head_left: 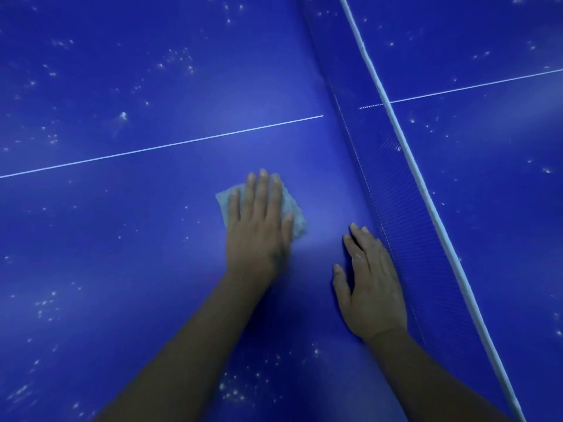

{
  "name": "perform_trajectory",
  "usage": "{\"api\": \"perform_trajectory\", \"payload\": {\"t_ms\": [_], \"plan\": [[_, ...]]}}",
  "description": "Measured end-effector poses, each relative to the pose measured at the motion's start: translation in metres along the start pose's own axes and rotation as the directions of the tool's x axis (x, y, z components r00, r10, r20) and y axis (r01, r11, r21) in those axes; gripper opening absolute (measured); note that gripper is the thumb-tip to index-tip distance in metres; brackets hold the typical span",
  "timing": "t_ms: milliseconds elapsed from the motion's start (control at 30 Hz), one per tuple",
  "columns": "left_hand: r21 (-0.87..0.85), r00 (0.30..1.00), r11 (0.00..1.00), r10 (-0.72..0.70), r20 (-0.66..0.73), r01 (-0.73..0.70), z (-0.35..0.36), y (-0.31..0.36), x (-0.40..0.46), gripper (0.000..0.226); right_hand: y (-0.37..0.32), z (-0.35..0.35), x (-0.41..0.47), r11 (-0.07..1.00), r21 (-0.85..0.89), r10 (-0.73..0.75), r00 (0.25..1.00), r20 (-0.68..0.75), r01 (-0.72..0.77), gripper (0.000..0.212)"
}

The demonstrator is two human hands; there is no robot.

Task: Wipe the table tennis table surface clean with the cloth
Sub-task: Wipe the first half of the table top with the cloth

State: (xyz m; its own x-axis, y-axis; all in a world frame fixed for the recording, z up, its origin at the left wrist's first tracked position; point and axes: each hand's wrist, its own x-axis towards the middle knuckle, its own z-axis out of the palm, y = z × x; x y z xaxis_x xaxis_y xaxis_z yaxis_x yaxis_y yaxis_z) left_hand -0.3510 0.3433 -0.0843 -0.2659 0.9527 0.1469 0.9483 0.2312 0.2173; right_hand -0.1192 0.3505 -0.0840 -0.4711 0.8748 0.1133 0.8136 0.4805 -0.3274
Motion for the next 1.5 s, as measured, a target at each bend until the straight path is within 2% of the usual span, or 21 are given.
{"api": "perform_trajectory", "payload": {"t_ms": [100, 167, 233, 300, 400, 533, 633, 867, 1067, 1167, 1267, 1367, 1500], "plan": [[-0.018, 0.988, 0.988, 0.153, 0.036, -0.152, 0.001, 0.012, -0.006, 0.062, 0.002, -0.001, 0.001, 1.0, 0.003, -0.007, 1.0, -0.002, 0.007, 0.058], [-0.028, 0.986, 0.985, 0.168, 0.014, -0.168, 0.003, -0.006, 0.021, 0.061, 0.001, -0.001, 0.0, 1.0, 0.01, -0.006, 1.0, -0.007, 0.006, 0.058], [-0.022, 0.995, 0.995, 0.101, 0.018, -0.101, 0.005, -0.04, 0.057, 0.062, 0.0, 0.0, 0.0, 1.0, 0.013, -0.001, 1.0, -0.002, 0.001, 0.059], [-0.006, 0.998, 1.0, -0.027, 0.051, 0.027, 0.0, -0.08, 0.084, 0.066, 0.0, 0.0, 0.0, 1.0, 0.02, 0.003, 1.0, 0.001, -0.003, 0.059], [-0.015, 0.978, 0.982, -0.189, 0.084, 0.19, -0.013, -0.117, 0.077, 0.07, 0.001, 0.001, -0.001, 1.0, 0.006, 0.008, 1.0, 0.014, -0.008, 0.057], [0.056, 0.954, 0.953, -0.299, -0.001, 0.299, -0.026, -0.091, -0.004, 0.066, 0.0, 0.0, -0.001, 1.0, -0.013, 0.011, 1.0, 0.02, -0.011, 0.058], [0.062, 0.952, 0.95, -0.307, 0.005, 0.306, -0.029, -0.053, -0.063, 0.064, 0.0, -0.001, -0.001, 1.0, -0.015, 0.023, 0.999, 0.033, -0.022, 0.06], [0.054, 0.934, 0.932, -0.358, -0.012, 0.358, -0.02, -0.062, -0.033, 0.064, 0.0, 0.0, 0.001, 1.0, -0.016, 0.007, 1.0, 0.02, -0.006, 0.059], [0.066, 0.956, 0.954, -0.293, 0.009, 0.292, -0.023, -0.02, -0.088, 0.066, -0.002, 0.001, 0.0, 1.0, -0.021, 0.0, 1.0, -0.002, 0.0, 0.059], [0.03, 0.96, 0.96, -0.28, -0.007, 0.28, -0.012, -0.026, -0.036, 0.067, 0.002, 0.0, 0.005, 1.0, -0.012, -0.012, 1.0, -0.011, 0.012, 0.058], [-0.018, 0.953, 0.954, -0.3, 0.032, 0.3, 0.0, -0.02, 0.013, 0.07, 0.001, 0.002, 0.008, 1.0, -0.015, -0.006, 1.0, -0.015, 0.006, 0.058], [-0.008, 0.982, 0.982, -0.19, 0.022, 0.19, 0.005, 0.009, 0.007, 0.067, 0.002, 0.004, 0.006, 0.999, -0.011, -0.036, 0.997, -0.065, 0.035, 0.055], [0.02, 0.998, 1.0, 0.0, 0.06, -0.001, -0.002, 0.051, -0.07, 0.064, 0.0, 0.005, 0.006, 0.999, -0.015, -0.049, 0.995, -0.09, 0.047, 0.052]]}}
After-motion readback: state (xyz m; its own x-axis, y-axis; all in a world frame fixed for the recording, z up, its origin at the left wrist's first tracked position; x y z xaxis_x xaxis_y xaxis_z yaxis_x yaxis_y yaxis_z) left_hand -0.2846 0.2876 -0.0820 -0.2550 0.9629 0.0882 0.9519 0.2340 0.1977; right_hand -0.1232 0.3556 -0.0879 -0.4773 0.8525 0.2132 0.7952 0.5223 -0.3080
